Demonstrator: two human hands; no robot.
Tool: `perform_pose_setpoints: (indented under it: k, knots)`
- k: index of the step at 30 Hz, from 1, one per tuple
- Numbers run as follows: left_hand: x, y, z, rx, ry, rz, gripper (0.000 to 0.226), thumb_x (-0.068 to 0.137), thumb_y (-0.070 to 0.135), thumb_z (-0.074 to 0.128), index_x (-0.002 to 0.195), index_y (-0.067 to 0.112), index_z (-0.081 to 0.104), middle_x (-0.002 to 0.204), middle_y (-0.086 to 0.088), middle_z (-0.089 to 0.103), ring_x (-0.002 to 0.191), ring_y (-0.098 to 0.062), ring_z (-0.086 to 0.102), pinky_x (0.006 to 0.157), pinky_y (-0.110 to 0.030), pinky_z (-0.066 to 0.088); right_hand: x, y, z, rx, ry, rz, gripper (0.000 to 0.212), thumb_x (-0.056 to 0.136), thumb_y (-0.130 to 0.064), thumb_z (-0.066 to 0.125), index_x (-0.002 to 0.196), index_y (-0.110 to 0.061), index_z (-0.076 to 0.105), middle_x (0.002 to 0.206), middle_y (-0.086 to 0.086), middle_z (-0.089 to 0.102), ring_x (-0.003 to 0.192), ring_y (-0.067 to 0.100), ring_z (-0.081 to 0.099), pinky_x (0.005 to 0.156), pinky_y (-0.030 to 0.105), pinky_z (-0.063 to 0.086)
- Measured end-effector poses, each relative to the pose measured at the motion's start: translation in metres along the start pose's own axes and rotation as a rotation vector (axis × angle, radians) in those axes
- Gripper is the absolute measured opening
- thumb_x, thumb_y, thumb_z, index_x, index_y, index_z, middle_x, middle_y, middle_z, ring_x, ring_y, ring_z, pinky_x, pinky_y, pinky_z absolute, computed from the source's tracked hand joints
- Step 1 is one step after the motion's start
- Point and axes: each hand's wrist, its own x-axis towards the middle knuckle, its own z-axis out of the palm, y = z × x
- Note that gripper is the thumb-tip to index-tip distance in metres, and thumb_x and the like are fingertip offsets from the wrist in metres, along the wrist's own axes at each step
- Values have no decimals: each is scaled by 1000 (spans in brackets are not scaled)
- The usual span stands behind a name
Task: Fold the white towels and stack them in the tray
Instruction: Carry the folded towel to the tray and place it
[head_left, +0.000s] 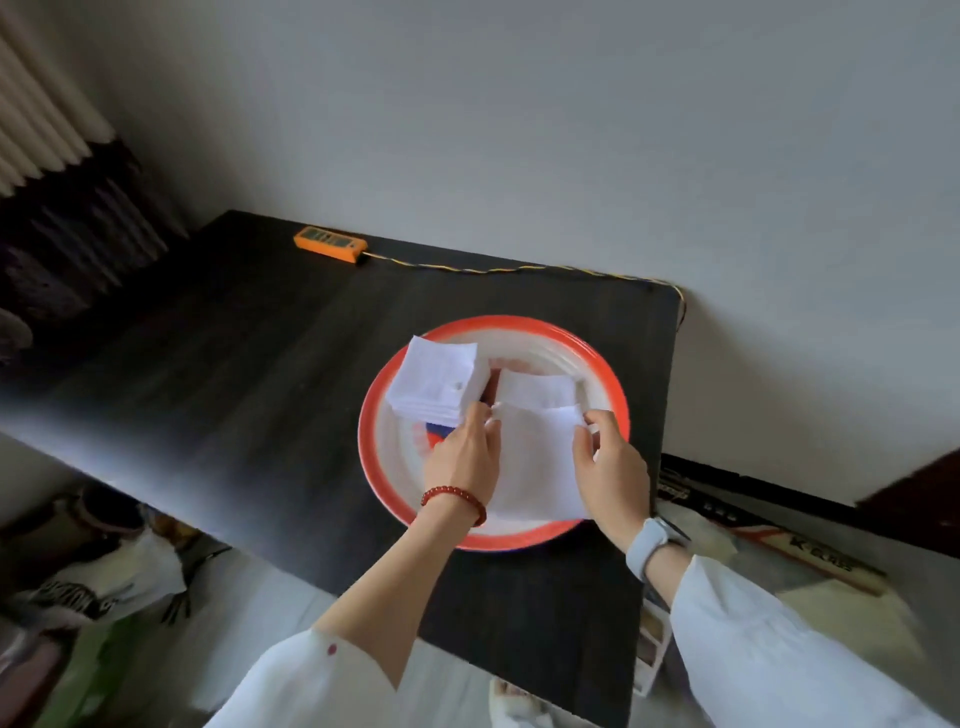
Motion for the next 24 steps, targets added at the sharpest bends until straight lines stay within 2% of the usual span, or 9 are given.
perform_pose_setpoints:
  k: [3, 6, 9, 11, 14, 19, 24]
  knots:
    - [56, -3, 18, 44, -61, -4, 27, 100, 31, 25, 118, 18, 41, 99, -12, 66, 82, -33, 61, 66, -33, 42, 43, 12, 26, -43, 19, 63, 25, 96, -23, 41, 117, -15, 52, 78, 2, 58, 57, 18, 47, 46, 25, 25]
    - [103, -2, 35, 88, -120, -2, 29, 100, 30, 23, 121, 17, 40, 107, -13, 64, 91, -35, 59, 71, -36, 39, 80, 26, 48, -66, 19, 104, 25, 96, -23, 41, 116, -14, 53, 73, -3, 55, 63, 22, 54, 54, 25, 31]
    - [139, -2, 51, 115, -167, 17, 32, 101, 30, 21, 126, 16, 36, 111, -12, 63, 95, -34, 59, 78, -40, 45, 109, 38, 69, -78, 30, 103, 22, 96, -21, 42, 111, -11, 55, 73, 2, 56, 63, 20, 51, 54, 29, 33]
    - [158, -3, 61, 143, -195, 42, 33, 101, 29, 20, 127, 14, 35, 109, -14, 63, 92, -36, 60, 76, -40, 45, 123, 43, 80, -90, 32, 101, 20, 97, -22, 42, 105, -10, 55, 70, -2, 51, 58, 17, 48, 50, 29, 35]
    - [180, -7, 74, 222, -230, 59, 30, 101, 24, 23, 125, 10, 35, 104, -17, 63, 88, -38, 61, 66, -37, 39, 135, 49, 91, -121, 49, 122, 19, 97, -22, 42, 101, -10, 56, 68, -4, 49, 50, 7, 40, 46, 18, 28]
    - [192, -18, 87, 345, -302, 121, 33, 100, 17, 28, 132, 8, 28, 106, -16, 62, 87, -38, 62, 66, -40, 44, 142, 55, 103, -173, 40, 162, 22, 97, -25, 42, 107, -12, 57, 75, 1, 56, 58, 11, 47, 48, 14, 26]
    - [198, -25, 93, 364, -331, 159, 28, 100, 14, 29, 127, 8, 29, 99, -15, 63, 81, -36, 63, 61, -39, 44, 142, 61, 110, -222, 25, 166, 25, 96, -27, 43, 112, -13, 55, 92, 3, 63, 69, 7, 51, 51, 10, 29]
